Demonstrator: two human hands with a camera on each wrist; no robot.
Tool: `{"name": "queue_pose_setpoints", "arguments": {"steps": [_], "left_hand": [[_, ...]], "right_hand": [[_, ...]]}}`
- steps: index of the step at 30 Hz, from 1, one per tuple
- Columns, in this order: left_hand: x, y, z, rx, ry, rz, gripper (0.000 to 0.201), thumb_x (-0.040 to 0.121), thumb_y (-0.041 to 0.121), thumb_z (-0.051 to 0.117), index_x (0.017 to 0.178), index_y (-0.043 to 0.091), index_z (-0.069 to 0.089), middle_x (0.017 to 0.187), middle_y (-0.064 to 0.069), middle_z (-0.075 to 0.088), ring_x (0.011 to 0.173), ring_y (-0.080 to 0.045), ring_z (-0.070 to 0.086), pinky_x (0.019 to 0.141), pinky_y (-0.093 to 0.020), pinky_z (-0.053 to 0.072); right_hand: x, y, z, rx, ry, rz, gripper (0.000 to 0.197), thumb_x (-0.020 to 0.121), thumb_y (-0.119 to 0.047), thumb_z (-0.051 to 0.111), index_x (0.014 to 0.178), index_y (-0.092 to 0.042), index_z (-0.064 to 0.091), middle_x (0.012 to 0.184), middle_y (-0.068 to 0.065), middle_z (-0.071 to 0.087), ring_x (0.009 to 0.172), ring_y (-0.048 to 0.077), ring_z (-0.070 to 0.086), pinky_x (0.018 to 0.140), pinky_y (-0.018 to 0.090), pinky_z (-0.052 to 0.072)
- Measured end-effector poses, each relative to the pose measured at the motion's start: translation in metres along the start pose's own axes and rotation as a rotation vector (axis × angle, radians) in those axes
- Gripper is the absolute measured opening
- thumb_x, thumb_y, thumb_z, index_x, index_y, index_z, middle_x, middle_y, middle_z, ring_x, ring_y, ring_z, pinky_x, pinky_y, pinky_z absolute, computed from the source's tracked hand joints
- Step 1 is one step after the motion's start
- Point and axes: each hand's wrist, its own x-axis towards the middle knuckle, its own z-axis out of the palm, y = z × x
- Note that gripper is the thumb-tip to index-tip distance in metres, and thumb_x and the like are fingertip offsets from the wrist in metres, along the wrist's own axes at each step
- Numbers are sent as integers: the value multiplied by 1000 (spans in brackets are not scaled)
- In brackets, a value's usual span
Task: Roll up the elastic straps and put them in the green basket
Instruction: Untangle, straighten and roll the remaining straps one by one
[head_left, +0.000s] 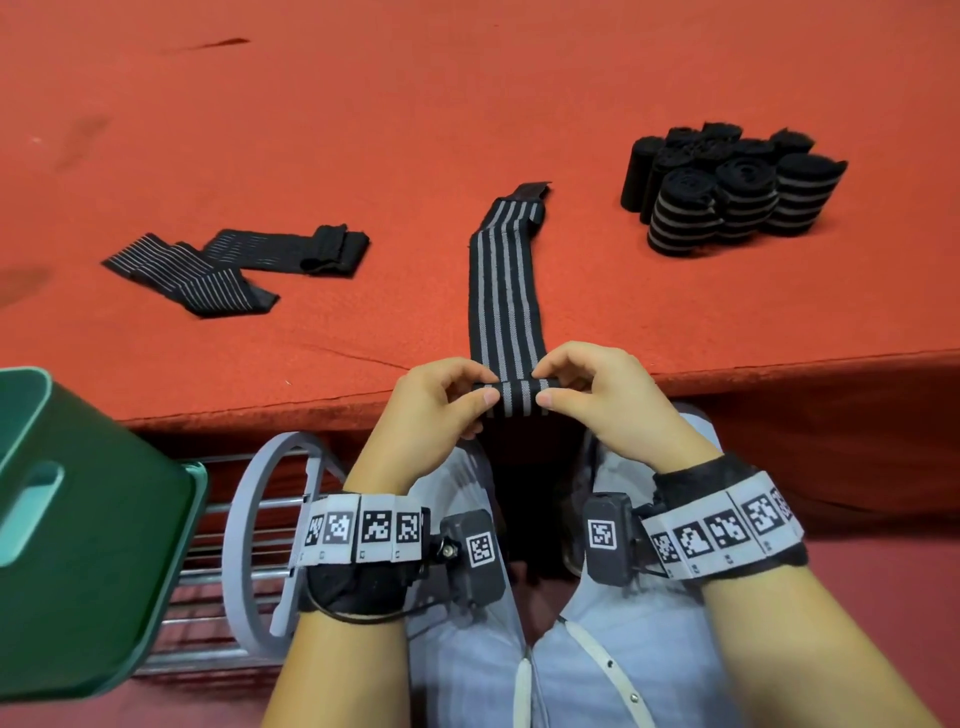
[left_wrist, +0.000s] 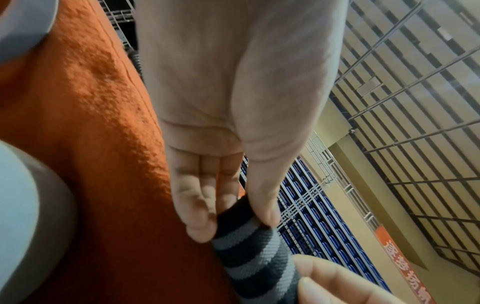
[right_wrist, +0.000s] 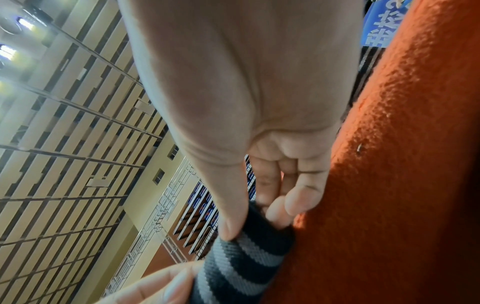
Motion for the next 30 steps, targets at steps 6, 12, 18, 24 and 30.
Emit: {"name": "queue_pose_setpoints", "arguments": {"steps": [6,12,18,24,30], "left_hand": [[7,4,12,-15,11,-52,8,95,10,63,94,10,71,71,-7,66,57,-17,62,61,-36,55],[12,2,15,-27,22,-134,10,96,12,62,95,7,71,75,-14,67,55,-17,61,55,-31,51],[21,4,16,-32,40,-184,4,95,13,63,94,9,64,72,-9,59,49,-19,58,50,-32,50],[24,0,15,114,56,-116,14,95,24,62,82,20,65,63,3,55,52,-15,56,56,-38,50],[16,1,9,229,-13,70,22,80,27,79,96,35,66,98,6,55,78,-7,55,75,-33,53]], "right_hand": [[-2,-2,-8,-14,-18,22,15,90,-16,70,102,-24,71,91,-5,67,82,5,60,80,25,47],[-4,-5,-3,-106,-11,-39,27,83,-14,76,107,-24,67,104,-11,54,73,6,54,73,15,43],[-2,-7,-3,-258,-80,-77,43,74,-15,84,112,-25,66,106,-15,48,85,-2,47,79,19,41],[3,-3,1,-282,-67,-57,39,77,-18,83,113,-23,69,101,-17,47,87,-10,45,80,16,34],[7,-4,-3,-301,-71,-51,38,79,-23,82,115,-25,70,99,-14,51,86,-3,48,76,14,35]]}}
